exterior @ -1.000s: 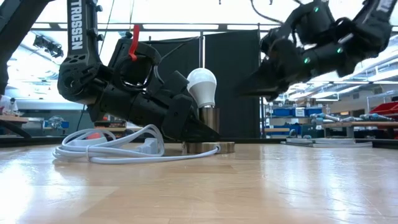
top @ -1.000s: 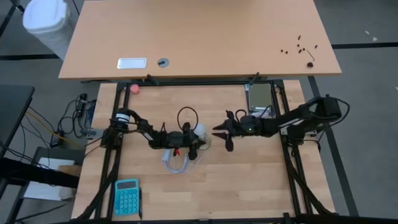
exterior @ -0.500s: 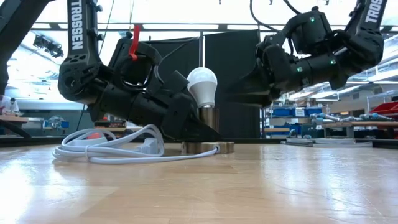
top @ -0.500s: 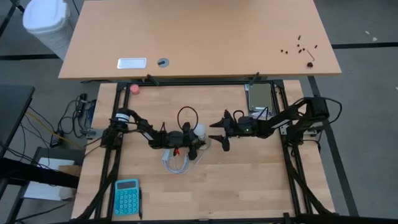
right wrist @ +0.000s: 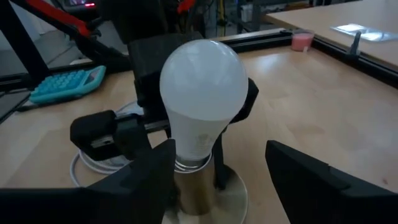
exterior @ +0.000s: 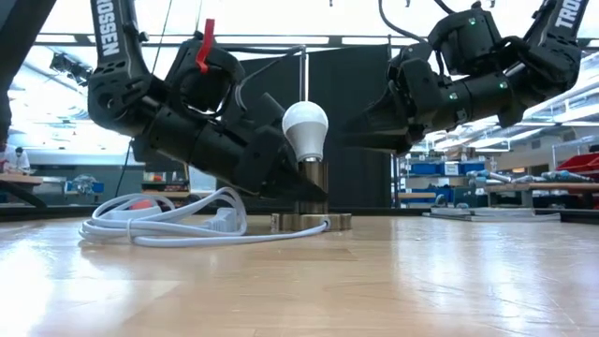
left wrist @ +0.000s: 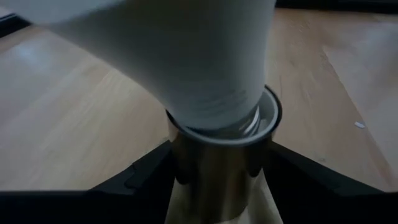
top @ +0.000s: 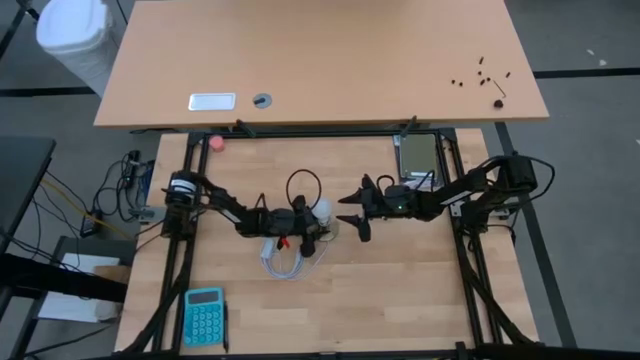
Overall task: Screw lightbulb
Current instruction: Insert the lightbulb into the lamp holder
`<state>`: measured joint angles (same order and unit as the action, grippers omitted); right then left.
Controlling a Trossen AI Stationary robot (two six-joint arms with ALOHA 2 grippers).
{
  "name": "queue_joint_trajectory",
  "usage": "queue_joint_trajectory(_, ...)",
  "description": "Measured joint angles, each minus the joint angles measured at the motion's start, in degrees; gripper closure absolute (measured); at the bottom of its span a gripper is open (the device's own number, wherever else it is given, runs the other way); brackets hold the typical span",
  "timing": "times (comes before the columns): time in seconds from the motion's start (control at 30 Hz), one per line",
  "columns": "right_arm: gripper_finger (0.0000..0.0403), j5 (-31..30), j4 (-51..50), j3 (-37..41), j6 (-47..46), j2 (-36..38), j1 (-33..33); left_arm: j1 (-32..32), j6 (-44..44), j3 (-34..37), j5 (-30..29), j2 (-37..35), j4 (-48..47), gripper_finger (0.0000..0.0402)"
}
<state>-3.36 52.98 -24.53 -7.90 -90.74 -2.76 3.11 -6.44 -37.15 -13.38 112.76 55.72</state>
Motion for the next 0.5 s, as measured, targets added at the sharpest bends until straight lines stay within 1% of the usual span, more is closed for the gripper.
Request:
queue_joint_trajectory(0.2,0.0144,0.0,-0.4,0.0,0.0,0.0,0.5,0.0,0.2,0.7,-0.3,-2.9,-2.9,0.0163)
queue_joint_trajectory(0.37,0.0147,0.0,-0.6,0.0,0.3,0.0,1.0,0.0,0.2,5.3,-1.8,-7.5,-2.6,0.0163)
queue_joint_trajectory(0.5,0.0147,-0.5,-0.8,0.0,0.3,0.0,1.0,0.0,-0.1,8.6,-1.9,-10.8,-1.5,0.0163)
